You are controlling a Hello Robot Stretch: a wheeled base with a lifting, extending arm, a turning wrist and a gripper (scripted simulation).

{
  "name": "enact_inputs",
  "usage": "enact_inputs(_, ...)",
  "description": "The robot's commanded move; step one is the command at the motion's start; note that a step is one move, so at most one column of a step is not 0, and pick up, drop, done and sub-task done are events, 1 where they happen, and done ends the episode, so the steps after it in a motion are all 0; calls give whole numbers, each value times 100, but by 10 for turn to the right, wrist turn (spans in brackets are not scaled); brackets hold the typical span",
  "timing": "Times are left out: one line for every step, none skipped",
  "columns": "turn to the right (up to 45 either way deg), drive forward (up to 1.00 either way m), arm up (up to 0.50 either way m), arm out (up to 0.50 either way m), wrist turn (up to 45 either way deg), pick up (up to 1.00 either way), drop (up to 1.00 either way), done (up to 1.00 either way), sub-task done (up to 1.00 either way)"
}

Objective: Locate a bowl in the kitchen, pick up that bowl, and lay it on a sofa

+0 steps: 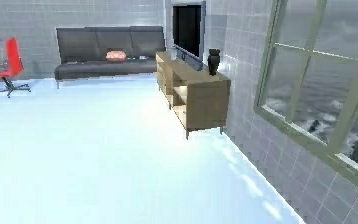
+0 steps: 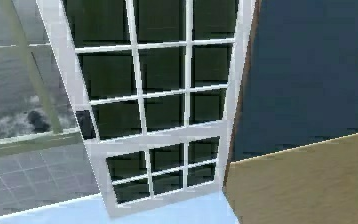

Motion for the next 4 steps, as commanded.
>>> enact_inputs(-210,0,0,0,0,0,0,0,0)
enact_inputs(0,30,0,0,0,0,0,0,0)
enact_inputs(-450,0,0,0,0,0,0,0,0)
enact_inputs(-120,0,0,0,0,0,0,0,0)
